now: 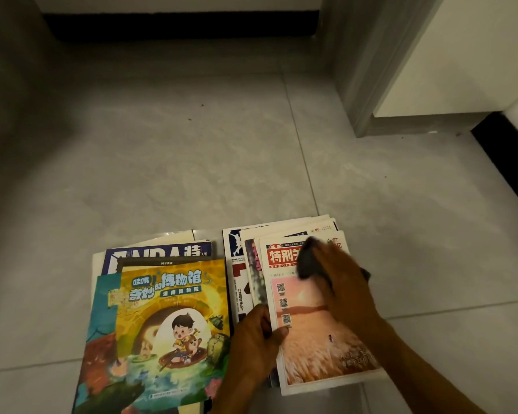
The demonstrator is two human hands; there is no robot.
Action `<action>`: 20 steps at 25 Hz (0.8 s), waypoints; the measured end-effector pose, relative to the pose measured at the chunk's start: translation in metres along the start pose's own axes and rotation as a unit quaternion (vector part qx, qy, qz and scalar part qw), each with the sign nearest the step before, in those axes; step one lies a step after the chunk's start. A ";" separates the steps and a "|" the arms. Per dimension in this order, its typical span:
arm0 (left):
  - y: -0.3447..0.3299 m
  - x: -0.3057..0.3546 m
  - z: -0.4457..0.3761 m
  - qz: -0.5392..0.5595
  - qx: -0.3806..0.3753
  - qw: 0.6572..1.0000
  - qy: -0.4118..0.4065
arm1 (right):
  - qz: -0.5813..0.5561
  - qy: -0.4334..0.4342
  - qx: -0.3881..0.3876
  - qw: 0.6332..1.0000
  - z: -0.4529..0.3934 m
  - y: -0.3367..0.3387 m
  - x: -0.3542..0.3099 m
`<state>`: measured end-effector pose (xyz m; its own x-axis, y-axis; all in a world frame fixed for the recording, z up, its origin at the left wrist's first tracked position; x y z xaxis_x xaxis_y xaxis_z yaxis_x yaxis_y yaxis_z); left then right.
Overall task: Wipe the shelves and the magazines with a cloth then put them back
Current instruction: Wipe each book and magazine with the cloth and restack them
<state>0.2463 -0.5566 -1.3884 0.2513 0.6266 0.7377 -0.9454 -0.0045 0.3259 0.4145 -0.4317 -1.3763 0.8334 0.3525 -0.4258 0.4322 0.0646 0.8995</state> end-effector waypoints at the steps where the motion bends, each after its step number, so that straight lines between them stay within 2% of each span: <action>1: 0.000 0.000 0.000 -0.001 0.000 1.000 0.003 | -0.027 -0.097 0.024 0.995 -0.008 0.003 0.011; 2: 0.000 0.000 0.000 0.001 0.000 1.000 0.005 | -0.023 -0.126 0.023 0.992 -0.008 -0.002 0.004; 3: 0.000 -0.001 -0.001 0.003 0.001 1.000 0.006 | -0.009 -0.071 0.006 0.997 -0.005 -0.009 -0.020; 5: 0.001 0.001 0.000 -0.010 0.000 1.000 0.016 | 0.032 0.151 -0.054 0.987 0.014 -0.023 -0.063; 6: 0.002 0.000 -0.001 -0.021 0.003 1.000 0.015 | 0.036 0.215 -0.074 0.973 0.010 -0.021 -0.064; 7: 0.002 0.000 -0.001 -0.031 0.005 0.999 0.010 | 0.035 0.185 -0.081 0.979 -0.004 -0.017 -0.049; 8: 0.001 0.001 0.000 -0.041 0.003 0.999 0.008 | 0.010 0.073 -0.057 0.996 -0.020 -0.011 -0.028; 9: 0.002 0.002 0.000 -0.049 0.004 0.999 0.009 | -0.016 -0.067 -0.039 0.997 -0.027 -0.005 -0.012; 10: 0.002 0.002 0.000 -0.053 0.006 0.999 0.014 | -0.012 -0.128 -0.020 0.991 -0.027 -0.005 -0.013; 11: 0.002 0.002 -0.001 -0.051 0.008 0.999 0.016 | 0.008 -0.080 -0.016 0.997 -0.026 -0.009 -0.032; 12: 0.001 0.002 -0.001 -0.046 0.007 0.999 0.020 | 0.017 0.030 -0.038 0.999 -0.018 -0.014 -0.058; 13: 0.001 0.003 -0.001 -0.040 0.006 0.999 0.021 | 0.030 0.144 -0.077 0.986 -0.007 -0.023 -0.075; 14: 0.002 0.005 0.000 -0.038 0.007 0.999 0.020 | 0.031 0.218 -0.109 0.969 -0.006 -0.024 -0.081; 15: 0.002 0.006 0.000 -0.042 0.008 0.999 0.018 | 0.035 0.224 -0.133 0.965 -0.015 -0.021 -0.072; 16: 0.002 0.006 -0.001 -0.051 0.009 0.999 0.017 | 0.034 0.158 -0.114 0.980 -0.028 -0.017 -0.056; 17: 0.002 0.005 -0.002 -0.059 0.010 0.998 0.016 | 0.023 0.043 -0.096 0.994 -0.036 -0.012 -0.043; 18: 0.002 0.004 -0.002 -0.060 0.010 0.998 0.017 | 0.018 -0.035 -0.061 0.997 -0.035 -0.009 -0.040; 19: 0.002 0.003 -0.002 -0.054 0.009 0.998 0.019 | 0.016 -0.022 -0.036 0.999 -0.029 -0.011 -0.054; 20: 0.002 0.002 -0.002 -0.048 0.007 0.999 0.022 | 0.006 0.068 -0.050 0.996 -0.015 -0.016 -0.078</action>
<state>0.2449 -0.5536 -1.3872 0.3303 0.6577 0.6770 -0.9146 0.0457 0.4018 0.3368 -0.4464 -1.3563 0.7811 0.4772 -0.4028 0.3794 0.1498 0.9130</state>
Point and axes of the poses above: each hand's wrist, its own z-axis away from the middle knuckle, its own y-axis out of the back of the hand, x = y × z, the point moved 6 cm from there along -z, towards the middle knuckle, and after that the axes turned 1 degree about y, right-handed, at the moved point
